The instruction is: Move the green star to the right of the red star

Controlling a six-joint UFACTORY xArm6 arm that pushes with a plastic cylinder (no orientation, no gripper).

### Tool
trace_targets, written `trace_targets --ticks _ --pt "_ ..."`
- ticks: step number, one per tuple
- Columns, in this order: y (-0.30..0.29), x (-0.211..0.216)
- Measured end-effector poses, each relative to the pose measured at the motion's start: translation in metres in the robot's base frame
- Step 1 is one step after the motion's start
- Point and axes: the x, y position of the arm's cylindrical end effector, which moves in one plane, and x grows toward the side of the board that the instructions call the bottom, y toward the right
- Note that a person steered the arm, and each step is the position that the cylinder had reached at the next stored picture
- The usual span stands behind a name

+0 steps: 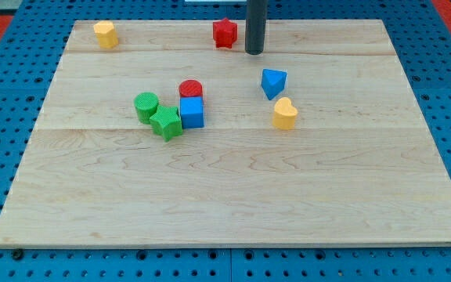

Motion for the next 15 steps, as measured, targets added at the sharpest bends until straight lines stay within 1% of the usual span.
trace_targets --ticks 1,2,3,4,5,6,7,8,9,10,11,12,13,14,15 --pt "0.007 0.0" --pt "-0.011 0.003" --pt "-0.017 0.002" --pt "-0.085 0.026" --pt "-0.144 0.04" --pt "-0.191 0.06" --pt "-0.234 0.094" --pt "-0.212 0.137" --pt "-0.15 0.142" --pt "-0.136 0.189" --pt "-0.109 0.221" --pt "-0.046 0.244" --pt "-0.044 0.287" --pt "-0.017 0.268" --pt "-0.022 0.234"
